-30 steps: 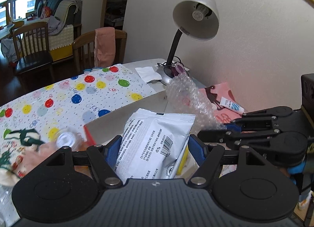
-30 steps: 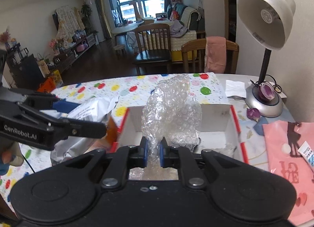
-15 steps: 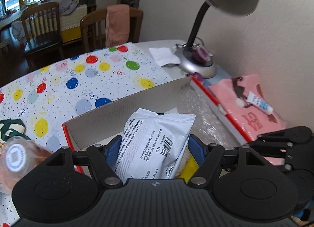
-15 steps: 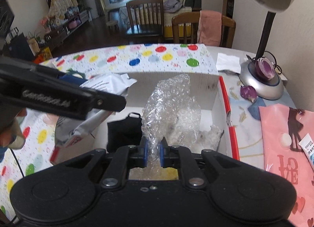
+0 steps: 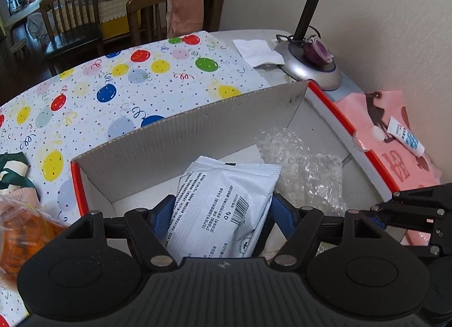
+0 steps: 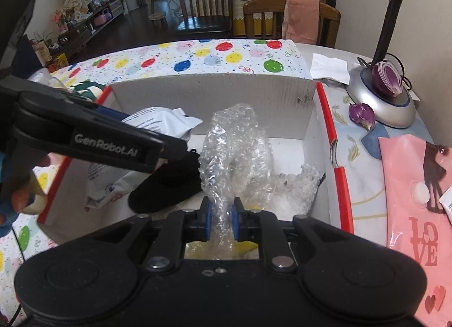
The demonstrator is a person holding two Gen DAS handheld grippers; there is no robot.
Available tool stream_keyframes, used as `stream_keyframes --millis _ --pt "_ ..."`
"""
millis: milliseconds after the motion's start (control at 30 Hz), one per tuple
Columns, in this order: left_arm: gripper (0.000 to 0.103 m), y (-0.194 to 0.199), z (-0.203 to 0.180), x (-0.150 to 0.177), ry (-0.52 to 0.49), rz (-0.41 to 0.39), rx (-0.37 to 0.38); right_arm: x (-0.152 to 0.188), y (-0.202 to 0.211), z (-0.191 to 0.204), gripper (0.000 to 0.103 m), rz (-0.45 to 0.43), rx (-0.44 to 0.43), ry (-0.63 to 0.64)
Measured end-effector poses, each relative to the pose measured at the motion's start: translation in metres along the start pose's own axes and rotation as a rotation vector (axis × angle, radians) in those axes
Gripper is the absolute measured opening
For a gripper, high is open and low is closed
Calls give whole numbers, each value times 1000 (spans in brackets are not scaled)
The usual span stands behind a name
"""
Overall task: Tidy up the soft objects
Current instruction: 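Lower the packet and bubble wrap into the box and open both tools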
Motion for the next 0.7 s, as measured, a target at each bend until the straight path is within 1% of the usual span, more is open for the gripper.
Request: stream_keyframes --millis 100,300,400,467,633,667,700 --pt "73 -6 1 2 -1 12 -8 1 -7 -4 15 12 8 -12" --pt "73 -18 3 9 5 48 -21 3 -17 -10 22 19 19 -16" --pt "74 -20 3 13 3 58 -27 4 -18 -11 23 17 12 -21" --pt "74 -22 3 15 -3 68 -32 4 -16 -12 27 12 0 -19" --pt "75 -23 3 21 0 77 -45 6 -12 -9 45 10 -22 -1" --pt "77 -23 4 22 3 77 -47 6 -11 -8 47 9 -24 2" --pt "80 -23 4 22 6 78 -51 7 -10 -7 51 7 -30 5"
Point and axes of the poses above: each gripper's, at about its wrist camera, not at the fingertips, and y roughly against the way its jaws point, z to its left, x to its underside, the point moved 7 cm from there along -y, roughly the way its jaws point, and after that the axes turned 10 degrees about x, right-handed, at the moved point
